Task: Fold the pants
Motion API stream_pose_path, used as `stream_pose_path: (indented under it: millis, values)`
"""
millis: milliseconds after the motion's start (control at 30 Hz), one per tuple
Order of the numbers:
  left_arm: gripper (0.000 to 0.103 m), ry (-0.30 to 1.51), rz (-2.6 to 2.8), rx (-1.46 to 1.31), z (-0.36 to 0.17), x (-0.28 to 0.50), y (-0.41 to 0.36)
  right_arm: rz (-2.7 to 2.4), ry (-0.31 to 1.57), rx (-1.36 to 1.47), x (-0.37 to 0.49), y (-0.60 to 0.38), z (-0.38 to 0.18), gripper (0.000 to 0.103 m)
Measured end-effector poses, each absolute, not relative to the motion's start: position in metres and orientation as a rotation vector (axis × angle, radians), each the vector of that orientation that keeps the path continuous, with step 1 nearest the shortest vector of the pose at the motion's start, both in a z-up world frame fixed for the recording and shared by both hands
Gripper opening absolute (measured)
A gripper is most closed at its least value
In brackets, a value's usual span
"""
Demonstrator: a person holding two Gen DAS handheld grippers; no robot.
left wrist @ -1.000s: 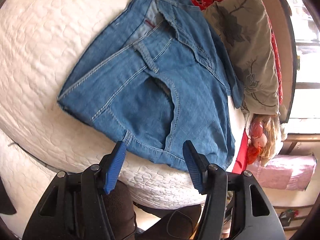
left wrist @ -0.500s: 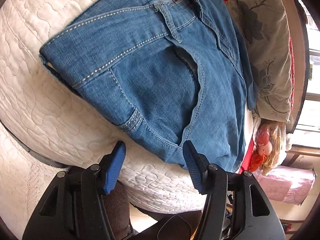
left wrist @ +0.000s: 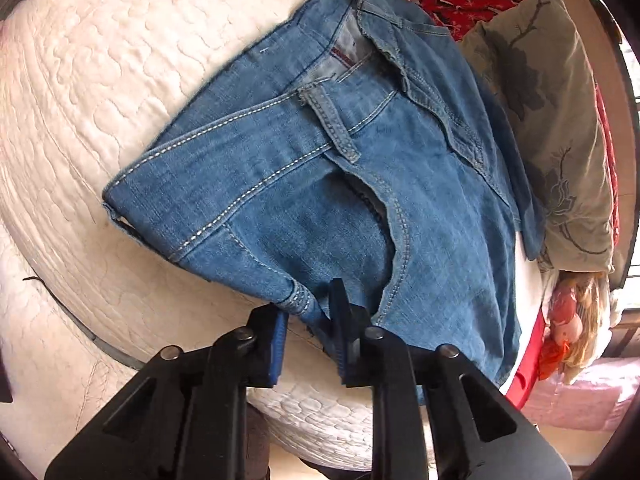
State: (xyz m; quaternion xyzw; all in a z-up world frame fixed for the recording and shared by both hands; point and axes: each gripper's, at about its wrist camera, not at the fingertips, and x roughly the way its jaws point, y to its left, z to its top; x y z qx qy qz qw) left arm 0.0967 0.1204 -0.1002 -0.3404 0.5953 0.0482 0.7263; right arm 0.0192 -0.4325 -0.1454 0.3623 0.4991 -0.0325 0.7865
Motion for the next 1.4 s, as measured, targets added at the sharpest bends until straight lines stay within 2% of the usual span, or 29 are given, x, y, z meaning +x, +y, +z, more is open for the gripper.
stream_pose_path:
  millis: [133, 467, 767, 833, 967, 1000, 1067, 1133, 1167, 1333, 1367, 1400]
  values:
    - [0.008, 1.279, 0.097, -0.776, -0.097, 0.086, 0.126, -0.027, 1.010, 0.719, 0.011, -0.429, -0.127, 0.005]
    - [0.007, 1.164, 0.161, -0.698, -0.070, 0.053, 0.122, 0.055, 0.947, 0.754, -0.016, -0.435, -0.100, 0.004]
    - [0.007, 1.289, 0.266, -0.679, -0.107, 0.044, 0.132, 0.039, 1.059, 0.818, -0.031, -0.444, -0.136, 0.005]
    - [0.007, 1.323, 0.212, -0.737, -0.117, 0.040, 0.136, 0.017, 1.095, 0.813, -0.030, -0.446, -0.145, 0.008]
    - [0.007, 1.264, 0.108, -0.814, -0.106, 0.031, 0.139, 0.008, 1.112, 0.784, -0.028, -0.447, -0.140, 0.018]
    - [0.008, 1.245, 0.076, -0.838, -0.102, 0.032, 0.139, 0.007, 1.114, 0.772, -0.027, -0.447, -0.138, 0.019]
    - [0.019, 1.228, 0.040, -0.865, -0.100, 0.040, 0.136, 0.001, 1.113, 0.763, -0.026, -0.447, -0.135, 0.021]
    - [0.047, 1.216, 0.054, -0.874, -0.104, 0.049, 0.132, -0.003, 1.107, 0.768, -0.026, -0.448, -0.133, 0.022]
    - [0.049, 1.213, 0.062, -0.890, -0.107, 0.053, 0.130, -0.006, 1.105, 0.772, -0.027, -0.448, -0.132, 0.022]
    - [0.047, 1.223, 0.100, -0.880, -0.114, 0.077, 0.120, -0.014, 1.103, 0.762, -0.028, -0.447, -0.131, 0.025]
    - [0.039, 1.231, 0.119, -0.853, -0.115, 0.080, 0.118, -0.015, 1.101, 0.762, -0.028, -0.447, -0.131, 0.025]
    - [0.020, 1.242, 0.155, -0.810, -0.115, 0.082, 0.117, -0.020, 1.095, 0.759, -0.029, -0.447, -0.131, 0.025]
